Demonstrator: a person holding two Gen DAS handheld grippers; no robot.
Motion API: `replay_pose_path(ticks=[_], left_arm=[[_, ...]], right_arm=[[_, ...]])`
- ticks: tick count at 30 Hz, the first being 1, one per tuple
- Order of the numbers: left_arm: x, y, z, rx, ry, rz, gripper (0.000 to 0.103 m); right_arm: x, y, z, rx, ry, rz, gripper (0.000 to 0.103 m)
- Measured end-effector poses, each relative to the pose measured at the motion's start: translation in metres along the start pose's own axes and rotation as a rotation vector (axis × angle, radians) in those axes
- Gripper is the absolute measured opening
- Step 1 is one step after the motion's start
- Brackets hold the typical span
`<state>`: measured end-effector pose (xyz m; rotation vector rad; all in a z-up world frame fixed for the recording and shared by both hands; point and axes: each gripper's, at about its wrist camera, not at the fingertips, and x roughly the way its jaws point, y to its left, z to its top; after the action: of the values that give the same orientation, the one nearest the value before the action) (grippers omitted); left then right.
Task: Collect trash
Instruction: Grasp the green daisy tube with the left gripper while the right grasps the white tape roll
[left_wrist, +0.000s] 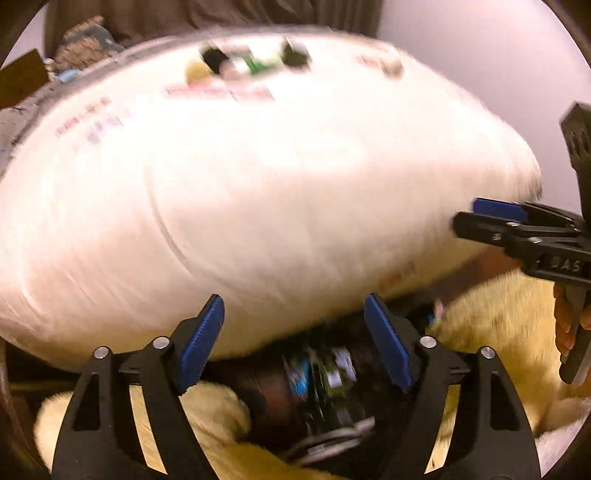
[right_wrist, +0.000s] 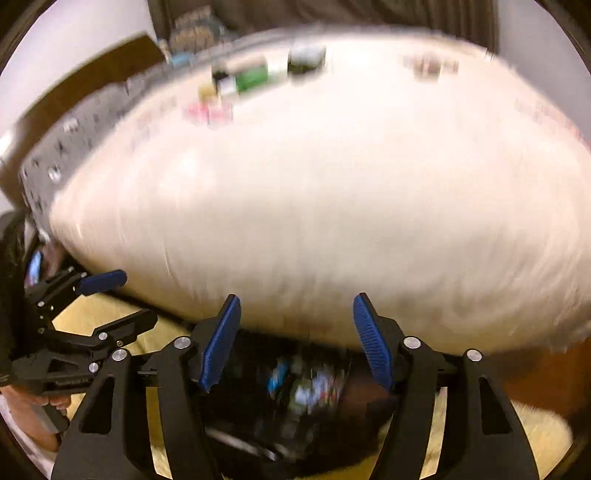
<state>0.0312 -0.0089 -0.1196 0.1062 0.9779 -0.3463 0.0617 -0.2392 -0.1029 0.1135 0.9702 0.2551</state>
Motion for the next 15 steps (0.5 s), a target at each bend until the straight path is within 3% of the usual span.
replay_pose_path(ticks=[5,15], left_arm=[[-0.006,0.022,0.043,-0.021,-0.072,0.057,0.075],[0.049,0.043,0.125,-0.055,-0.073,0.039,0.074]], right_arm=[[-0.001,-0.016,0.045,-0.007,-0.074,-0.072,0.073],[0.039,-0.074,0.125,0.057,-0.087,-0.18,0.073]])
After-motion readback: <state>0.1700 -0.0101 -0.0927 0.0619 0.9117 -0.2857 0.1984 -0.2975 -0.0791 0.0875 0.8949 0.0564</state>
